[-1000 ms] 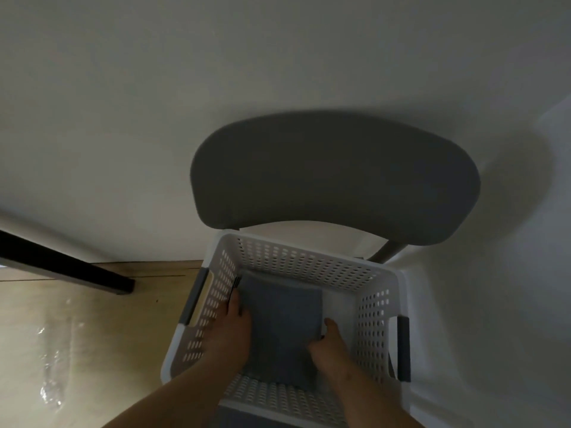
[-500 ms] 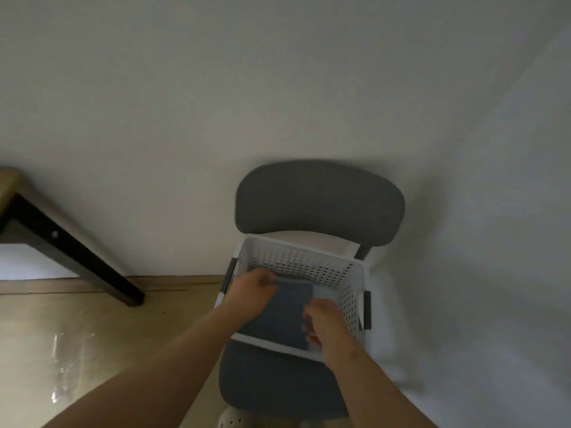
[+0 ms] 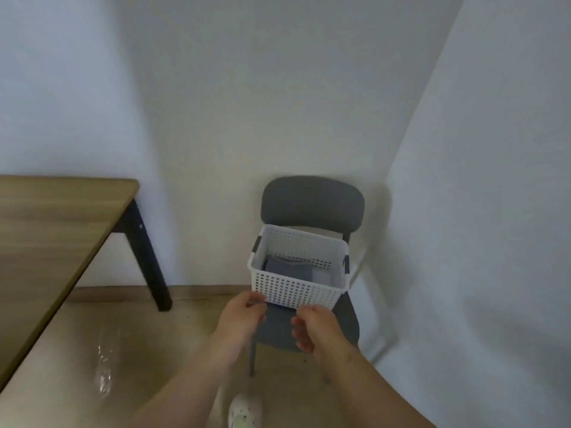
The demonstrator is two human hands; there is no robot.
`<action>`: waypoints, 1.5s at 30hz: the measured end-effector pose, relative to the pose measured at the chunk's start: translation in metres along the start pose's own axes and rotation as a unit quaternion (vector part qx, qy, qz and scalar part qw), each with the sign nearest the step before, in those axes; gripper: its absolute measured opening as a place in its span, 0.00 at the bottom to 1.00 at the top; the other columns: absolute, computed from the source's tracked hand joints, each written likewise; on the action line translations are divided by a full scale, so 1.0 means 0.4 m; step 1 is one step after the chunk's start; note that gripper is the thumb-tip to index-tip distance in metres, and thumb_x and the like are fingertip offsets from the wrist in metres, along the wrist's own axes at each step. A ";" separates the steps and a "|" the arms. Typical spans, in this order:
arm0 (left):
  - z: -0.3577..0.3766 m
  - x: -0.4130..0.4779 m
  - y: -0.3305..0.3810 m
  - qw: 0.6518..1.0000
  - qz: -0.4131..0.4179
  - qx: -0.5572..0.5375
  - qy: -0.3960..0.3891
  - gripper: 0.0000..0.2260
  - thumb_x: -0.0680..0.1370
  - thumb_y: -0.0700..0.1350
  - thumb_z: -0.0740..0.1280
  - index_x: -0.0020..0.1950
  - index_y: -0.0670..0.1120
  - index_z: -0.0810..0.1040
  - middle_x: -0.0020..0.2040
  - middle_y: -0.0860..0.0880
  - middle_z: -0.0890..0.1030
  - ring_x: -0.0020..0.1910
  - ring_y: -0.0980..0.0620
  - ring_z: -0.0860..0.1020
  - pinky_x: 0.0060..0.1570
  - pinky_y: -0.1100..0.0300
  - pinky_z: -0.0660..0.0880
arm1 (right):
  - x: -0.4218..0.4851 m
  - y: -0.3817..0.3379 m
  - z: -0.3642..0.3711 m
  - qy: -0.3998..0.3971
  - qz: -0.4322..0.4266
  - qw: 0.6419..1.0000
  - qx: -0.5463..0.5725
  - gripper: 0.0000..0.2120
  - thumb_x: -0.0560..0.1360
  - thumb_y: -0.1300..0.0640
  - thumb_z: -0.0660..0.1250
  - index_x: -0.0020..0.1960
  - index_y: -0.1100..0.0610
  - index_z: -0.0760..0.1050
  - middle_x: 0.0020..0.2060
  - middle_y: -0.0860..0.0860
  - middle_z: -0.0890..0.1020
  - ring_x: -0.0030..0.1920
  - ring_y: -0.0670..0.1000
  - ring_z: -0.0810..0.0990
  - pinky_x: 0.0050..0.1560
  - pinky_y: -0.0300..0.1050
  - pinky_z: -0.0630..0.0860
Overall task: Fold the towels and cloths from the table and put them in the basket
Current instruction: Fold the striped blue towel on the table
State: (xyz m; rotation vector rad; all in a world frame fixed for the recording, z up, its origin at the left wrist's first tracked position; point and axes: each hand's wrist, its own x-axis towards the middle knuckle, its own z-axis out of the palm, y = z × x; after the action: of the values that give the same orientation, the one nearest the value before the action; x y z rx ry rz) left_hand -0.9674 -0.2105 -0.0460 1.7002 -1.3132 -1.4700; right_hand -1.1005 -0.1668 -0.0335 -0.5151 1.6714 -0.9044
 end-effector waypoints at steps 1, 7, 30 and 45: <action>-0.016 -0.062 -0.020 1.000 -0.009 -0.015 0.005 0.05 0.77 0.36 0.63 0.48 0.44 0.76 0.38 0.48 0.78 0.34 0.53 0.76 0.28 0.66 0.71 | -0.044 0.031 0.008 0.004 0.001 1.000 -0.002 0.11 0.77 0.64 0.58 0.36 0.58 0.68 0.31 0.53 0.72 0.27 0.49 0.69 0.28 0.39 0.61; -0.168 -0.342 -0.137 0.999 -0.035 -0.025 0.006 0.07 0.78 0.38 0.62 0.47 0.49 0.76 0.45 0.47 0.80 0.38 0.55 0.78 0.33 0.62 0.69 | -0.312 0.179 0.104 -0.029 0.003 1.000 0.012 0.12 0.77 0.63 0.59 0.35 0.56 0.68 0.29 0.53 0.71 0.27 0.49 0.68 0.31 0.38 0.60; -0.818 -1.021 -0.669 0.998 -0.044 -0.035 0.026 0.08 0.77 0.37 0.62 0.43 0.49 0.75 0.45 0.46 0.78 0.37 0.54 0.77 0.35 0.61 0.67 | -1.080 0.715 0.661 -0.039 0.035 0.998 0.029 0.04 0.77 0.60 0.60 0.45 0.56 0.73 0.39 0.51 0.77 0.36 0.50 0.75 0.38 0.41 0.70; -1.122 -1.075 -0.838 1.000 -0.005 -0.007 0.025 0.08 0.79 0.41 0.61 0.46 0.53 0.76 0.49 0.51 0.80 0.47 0.54 0.79 0.41 0.61 0.74 | -1.194 0.822 0.952 -0.023 0.022 0.999 -0.014 0.05 0.77 0.60 0.59 0.45 0.56 0.72 0.40 0.52 0.76 0.36 0.50 0.74 0.36 0.41 0.70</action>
State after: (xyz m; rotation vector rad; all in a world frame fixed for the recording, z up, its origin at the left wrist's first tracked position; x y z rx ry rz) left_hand -0.4071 0.2192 -0.0328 1.7270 -1.2674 -1.4296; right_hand -0.5613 0.2695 -0.0328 -0.5132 1.6486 -0.8323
